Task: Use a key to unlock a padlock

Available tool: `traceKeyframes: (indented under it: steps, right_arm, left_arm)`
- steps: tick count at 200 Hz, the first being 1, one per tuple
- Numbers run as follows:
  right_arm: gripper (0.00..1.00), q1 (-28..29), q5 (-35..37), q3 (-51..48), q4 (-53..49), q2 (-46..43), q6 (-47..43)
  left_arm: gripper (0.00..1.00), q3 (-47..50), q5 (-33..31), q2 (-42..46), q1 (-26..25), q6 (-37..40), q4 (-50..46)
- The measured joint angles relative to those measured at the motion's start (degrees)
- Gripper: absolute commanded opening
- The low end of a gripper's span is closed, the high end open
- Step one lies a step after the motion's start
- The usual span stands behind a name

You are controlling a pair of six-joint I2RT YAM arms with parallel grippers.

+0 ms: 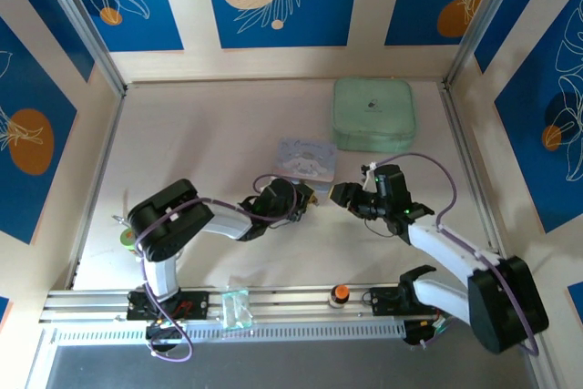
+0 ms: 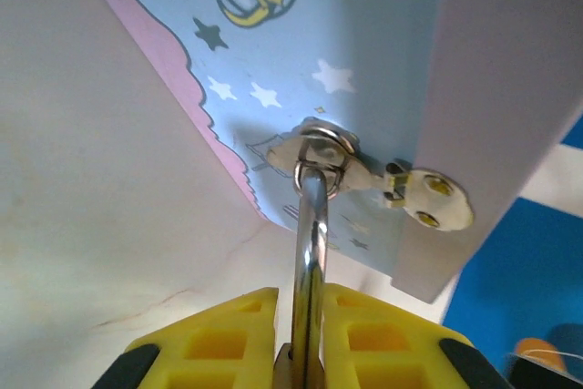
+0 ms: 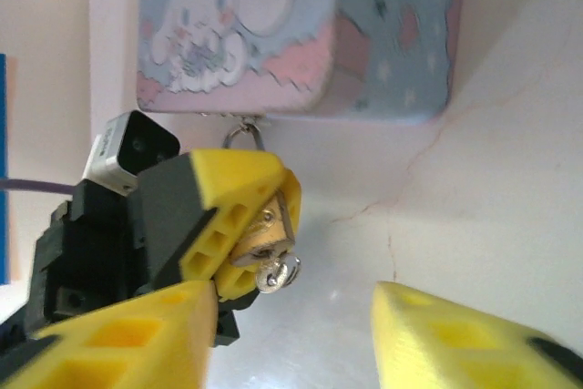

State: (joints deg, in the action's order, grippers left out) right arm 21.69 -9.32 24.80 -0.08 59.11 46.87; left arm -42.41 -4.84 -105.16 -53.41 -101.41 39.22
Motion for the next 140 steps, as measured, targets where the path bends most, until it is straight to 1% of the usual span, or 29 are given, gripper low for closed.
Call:
traceKeyframes:
  steps: [17,30,41,61,75,104,126,140]
  right_arm:
    - [1.00,2.8,5.4,1.8,-3.7,-3.5,-7.3]
    - [0.94,5.4,8.5,2.8,-5.4,-5.0,-13.3]
    - [0.92,7.4,10.3,3.3,-6.2,-5.3,-18.2]
    - [0.83,10.2,12.0,3.3,-6.7,-4.6,-24.1]
    - [0.77,11.6,12.2,3.0,-5.8,-3.7,-26.7]
    - [0.62,14.1,11.9,0.1,-0.3,-1.7,-29.8]
    - [0.60,15.8,11.9,-0.9,2.4,1.5,-31.6]
    - [0.57,16.8,11.9,-0.8,3.6,4.3,-32.5]
  left_arm:
    - [0.00,-0.5,0.4,0.9,0.0,2.2,-3.4]
    - [0.00,-0.6,0.6,1.3,0.2,3.5,-4.7]
    - [0.00,-0.6,0.9,1.4,0.3,4.5,-5.2]
    - [0.00,-0.6,1.6,1.6,0.3,5.7,-5.9]
    - [0.00,-0.6,1.9,1.7,0.3,6.2,-6.3]
    - [0.00,-0.5,2.2,2.8,0.4,6.9,-7.7]
    - [0.00,-0.3,2.3,4.0,0.4,7.1,-8.9]
    - [0.00,0.0,2.3,4.5,0.4,7.1,-9.1]
